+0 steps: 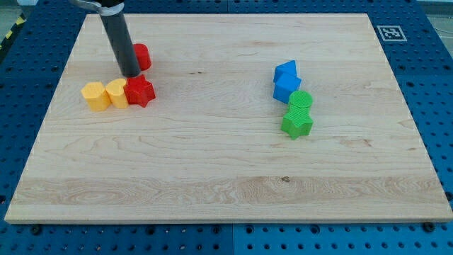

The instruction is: Move red star into the red circle

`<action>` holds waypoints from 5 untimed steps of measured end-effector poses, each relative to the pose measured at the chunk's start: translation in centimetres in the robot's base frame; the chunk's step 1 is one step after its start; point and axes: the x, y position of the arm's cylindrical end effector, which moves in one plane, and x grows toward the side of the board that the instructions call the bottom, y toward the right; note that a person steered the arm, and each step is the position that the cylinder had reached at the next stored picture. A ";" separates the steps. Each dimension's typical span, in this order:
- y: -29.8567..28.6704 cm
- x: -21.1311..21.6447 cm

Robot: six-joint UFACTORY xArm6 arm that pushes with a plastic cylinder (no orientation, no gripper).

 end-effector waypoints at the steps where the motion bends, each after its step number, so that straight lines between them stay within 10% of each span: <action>1: 1.2 -0.7; 5: -1.5 -7.8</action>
